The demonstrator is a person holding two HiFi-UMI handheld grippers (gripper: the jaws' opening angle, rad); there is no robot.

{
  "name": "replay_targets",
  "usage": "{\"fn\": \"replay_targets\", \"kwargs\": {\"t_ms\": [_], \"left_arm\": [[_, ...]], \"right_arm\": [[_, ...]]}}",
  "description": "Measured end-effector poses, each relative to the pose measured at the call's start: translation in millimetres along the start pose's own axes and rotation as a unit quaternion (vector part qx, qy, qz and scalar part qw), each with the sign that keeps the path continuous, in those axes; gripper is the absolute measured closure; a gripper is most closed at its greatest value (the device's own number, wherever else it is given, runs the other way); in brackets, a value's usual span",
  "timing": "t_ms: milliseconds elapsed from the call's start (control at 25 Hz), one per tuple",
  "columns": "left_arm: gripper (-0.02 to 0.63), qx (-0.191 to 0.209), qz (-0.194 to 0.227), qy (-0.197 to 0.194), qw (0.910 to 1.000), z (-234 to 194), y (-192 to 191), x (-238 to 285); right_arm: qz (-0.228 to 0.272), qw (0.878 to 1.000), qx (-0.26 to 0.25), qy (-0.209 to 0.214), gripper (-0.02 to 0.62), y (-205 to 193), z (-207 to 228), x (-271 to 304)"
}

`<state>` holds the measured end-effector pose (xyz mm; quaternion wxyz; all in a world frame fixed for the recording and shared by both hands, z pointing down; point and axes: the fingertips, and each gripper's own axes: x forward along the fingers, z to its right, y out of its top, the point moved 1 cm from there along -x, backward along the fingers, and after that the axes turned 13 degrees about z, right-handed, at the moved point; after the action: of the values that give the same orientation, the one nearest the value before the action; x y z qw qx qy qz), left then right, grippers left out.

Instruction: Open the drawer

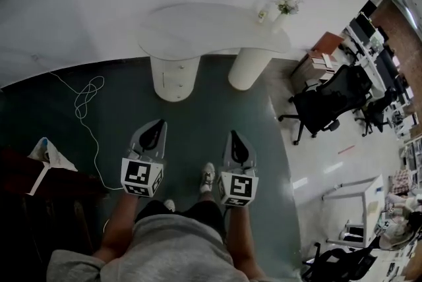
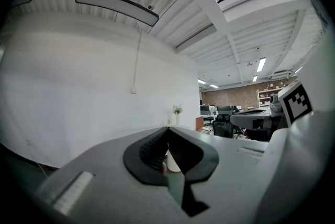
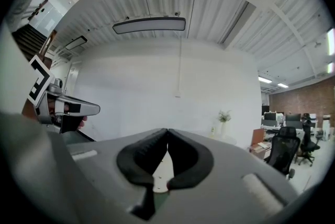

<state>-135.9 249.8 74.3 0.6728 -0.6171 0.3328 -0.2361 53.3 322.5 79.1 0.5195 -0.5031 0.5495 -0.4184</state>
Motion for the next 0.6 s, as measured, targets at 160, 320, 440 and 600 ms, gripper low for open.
{"fn": "replay_targets", "kwargs": {"t_ms": [160, 320, 440, 600], "left_arm": [[0.595, 0.006, -0.003, 0.029, 0.9996, -4.9, -12.1, 34.4], [0.595, 0.013, -0.002, 0.060, 0.9981, -10.6, -17.1, 81.3], [0.595, 0.014, -0.006, 0.086, 0.9962, -13.8, -20.8, 113.4], [0.595, 0.020, -0.011, 0.110, 0.9936, -13.4, -25.3, 148.5]], "right_arm": [[0.001, 1.000, 0.009, 0.016, 0.591, -18.3, 28.8, 38.2], [0.007, 0.999, 0.014, 0.046, 0.591, -25.9, 57.7, 90.2], [0.001, 0.997, 0.023, 0.071, 0.591, -36.7, 73.6, 122.8], [0.001, 0.995, 0.033, 0.098, 0.591, -48.0, 95.2, 162.8]]}}
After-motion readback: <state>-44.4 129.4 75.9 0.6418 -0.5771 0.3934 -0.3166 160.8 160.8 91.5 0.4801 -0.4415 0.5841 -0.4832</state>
